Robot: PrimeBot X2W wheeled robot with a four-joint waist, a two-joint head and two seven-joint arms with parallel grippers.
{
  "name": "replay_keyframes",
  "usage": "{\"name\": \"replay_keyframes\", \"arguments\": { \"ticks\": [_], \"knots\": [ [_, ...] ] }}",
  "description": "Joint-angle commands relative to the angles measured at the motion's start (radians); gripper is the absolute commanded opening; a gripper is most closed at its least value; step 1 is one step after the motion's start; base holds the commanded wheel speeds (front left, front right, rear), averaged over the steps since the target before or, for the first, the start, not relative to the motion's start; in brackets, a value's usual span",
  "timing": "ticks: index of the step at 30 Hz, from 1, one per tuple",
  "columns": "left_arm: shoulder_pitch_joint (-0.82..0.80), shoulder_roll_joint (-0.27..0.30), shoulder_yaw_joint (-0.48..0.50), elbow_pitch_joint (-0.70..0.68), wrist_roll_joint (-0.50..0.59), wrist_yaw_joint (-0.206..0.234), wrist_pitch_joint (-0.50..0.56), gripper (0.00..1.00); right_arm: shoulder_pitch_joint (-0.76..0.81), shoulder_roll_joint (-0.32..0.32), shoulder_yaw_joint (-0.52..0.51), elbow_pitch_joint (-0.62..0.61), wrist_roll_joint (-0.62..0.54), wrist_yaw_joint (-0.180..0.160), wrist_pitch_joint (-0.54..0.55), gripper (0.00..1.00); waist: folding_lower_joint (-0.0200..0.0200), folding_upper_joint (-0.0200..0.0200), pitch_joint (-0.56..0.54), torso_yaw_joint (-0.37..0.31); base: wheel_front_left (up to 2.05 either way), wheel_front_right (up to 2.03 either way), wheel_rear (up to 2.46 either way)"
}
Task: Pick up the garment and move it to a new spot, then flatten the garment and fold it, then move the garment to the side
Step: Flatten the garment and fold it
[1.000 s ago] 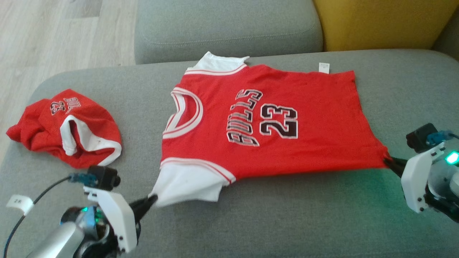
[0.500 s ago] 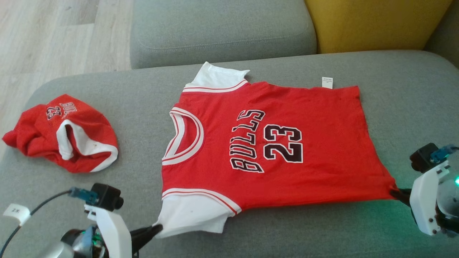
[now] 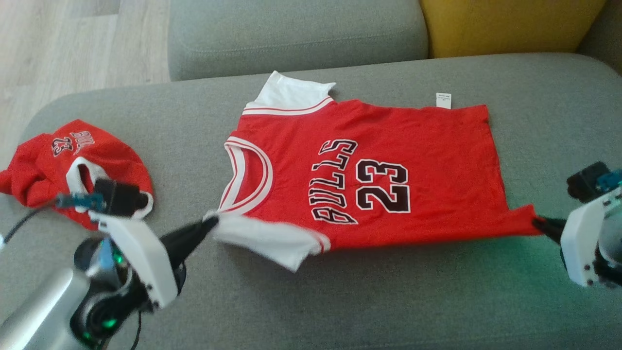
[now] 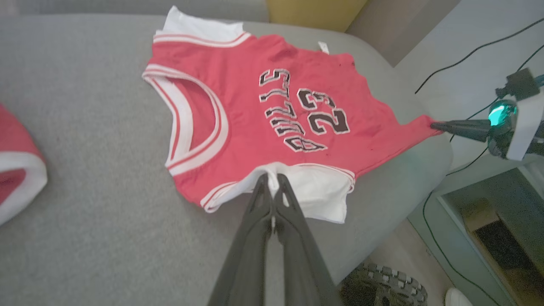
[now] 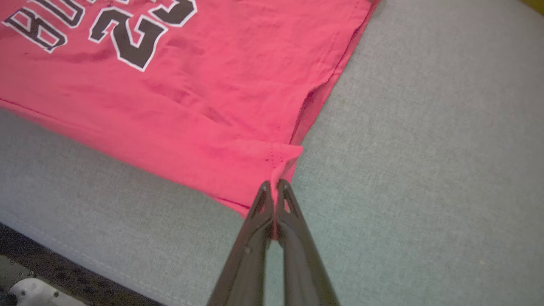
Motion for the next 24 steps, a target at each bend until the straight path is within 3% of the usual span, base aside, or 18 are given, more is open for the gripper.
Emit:
{"name": "replay_keyframes", "arguments": {
  "ticks": [1,24],
  "knots": [
    [-0.088,0.017,0.059,-0.019,0.013,-0.002,-0.015,0.00,-0.024,-0.017,-0.021,0.003,-0.014,-0.001,-0.018,0.00,0.0001,-0.0001,0.007,-0.002,0.00,0.00,0.00],
    [-0.436,-0.138,0.037,0.329,0.118,-0.032,-0.101,0.00,-0.174,0.190,-0.055,0.224,-0.168,-0.001,-0.140,0.00,0.0001,-0.0001,0.163,-0.049,0.00,0.00,0.00]
  ]
}}
